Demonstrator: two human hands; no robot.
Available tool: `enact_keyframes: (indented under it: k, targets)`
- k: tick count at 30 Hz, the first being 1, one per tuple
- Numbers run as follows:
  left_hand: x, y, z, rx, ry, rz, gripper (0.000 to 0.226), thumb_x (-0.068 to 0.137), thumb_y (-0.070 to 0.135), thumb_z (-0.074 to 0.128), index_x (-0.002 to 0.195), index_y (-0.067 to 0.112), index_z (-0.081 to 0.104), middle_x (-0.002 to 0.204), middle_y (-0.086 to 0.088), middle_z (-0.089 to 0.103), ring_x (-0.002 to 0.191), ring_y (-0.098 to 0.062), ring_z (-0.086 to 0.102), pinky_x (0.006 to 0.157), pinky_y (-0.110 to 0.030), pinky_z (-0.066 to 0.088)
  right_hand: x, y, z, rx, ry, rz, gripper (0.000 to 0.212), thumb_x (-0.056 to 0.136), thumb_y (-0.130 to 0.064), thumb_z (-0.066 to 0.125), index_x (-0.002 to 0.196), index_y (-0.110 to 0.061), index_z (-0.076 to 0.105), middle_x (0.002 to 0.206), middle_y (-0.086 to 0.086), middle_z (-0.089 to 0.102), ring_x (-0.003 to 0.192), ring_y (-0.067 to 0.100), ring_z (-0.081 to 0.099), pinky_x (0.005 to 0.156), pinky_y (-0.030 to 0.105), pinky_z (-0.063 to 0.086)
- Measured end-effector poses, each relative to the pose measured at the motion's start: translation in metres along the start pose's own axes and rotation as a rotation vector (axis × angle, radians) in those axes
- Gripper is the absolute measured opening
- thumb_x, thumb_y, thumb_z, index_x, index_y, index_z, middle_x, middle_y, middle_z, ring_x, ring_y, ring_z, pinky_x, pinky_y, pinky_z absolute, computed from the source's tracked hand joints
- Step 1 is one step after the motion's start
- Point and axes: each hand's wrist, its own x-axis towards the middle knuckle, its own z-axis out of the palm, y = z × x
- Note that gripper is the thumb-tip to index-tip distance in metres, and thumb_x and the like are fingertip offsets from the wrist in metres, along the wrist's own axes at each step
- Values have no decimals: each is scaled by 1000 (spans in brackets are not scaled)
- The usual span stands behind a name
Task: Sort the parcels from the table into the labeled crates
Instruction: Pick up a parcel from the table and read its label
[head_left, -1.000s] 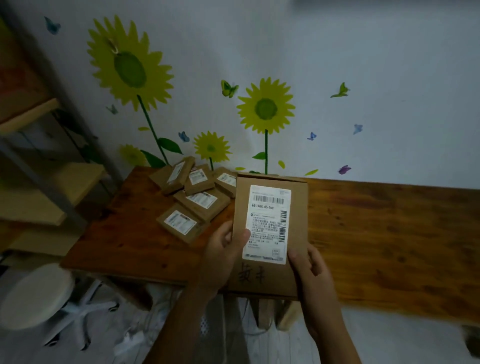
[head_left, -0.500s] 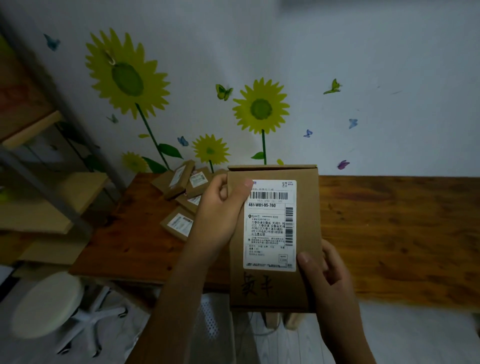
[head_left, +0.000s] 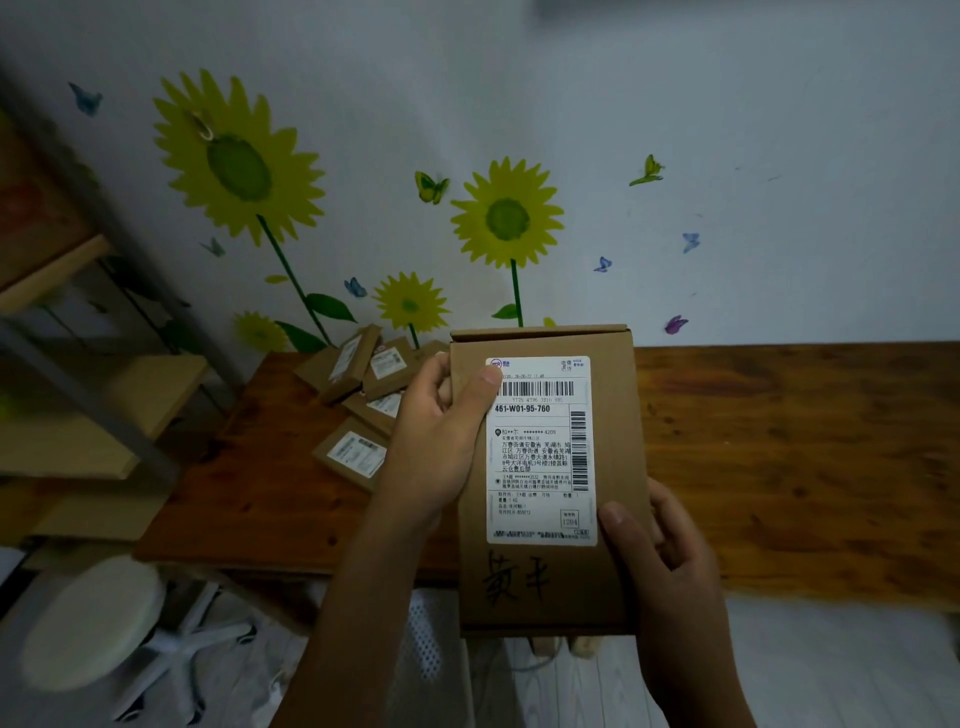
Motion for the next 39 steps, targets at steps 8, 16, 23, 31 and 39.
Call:
enact_keyframes:
  k: [8,16,23,31,39]
  targets:
    - [-4,-4,1,0,-19,-7,20,100,15,56,120,16,60,102,-2,77,92,-21,75,74,-32,62,-1,2,-2,19,-11,10,52,72,-37,71,122,-24,62,100,0,78,90,23,76,65,33,63]
    - [-9,-9,-1,-19,-52,-20,30,101,12,55,130,16,56,106,0,77,95,-20,74,73,-30,61,-3,6,-3,24,6,-1,61,66,-48,76,121,-25,64,104,1,78,91,24,76,68,38,63]
    - [-11,-14,-4,-4,-79,-9,29,101,11,54,123,28,58,108,4,76,98,-20,74,76,-32,61,-7,8,-4,57,5,8,67,62,-50,76,122,-24,64,106,3,77,93,25,76,68,35,63]
    - [-12,-19,-6,-3,-102,-9,37,100,7,53,132,26,54,110,5,76,99,-18,73,73,-28,59,-8,8,-5,55,19,33,47,79,-33,80,121,-21,65,104,4,77,93,27,76,72,41,63]
    - [-16,-22,-8,12,-143,-3,48,100,3,52,144,20,46,117,0,74,102,-20,73,73,-29,59,-9,9,-5,64,45,28,50,75,-33,67,123,-21,64,105,4,77,94,27,76,79,48,60]
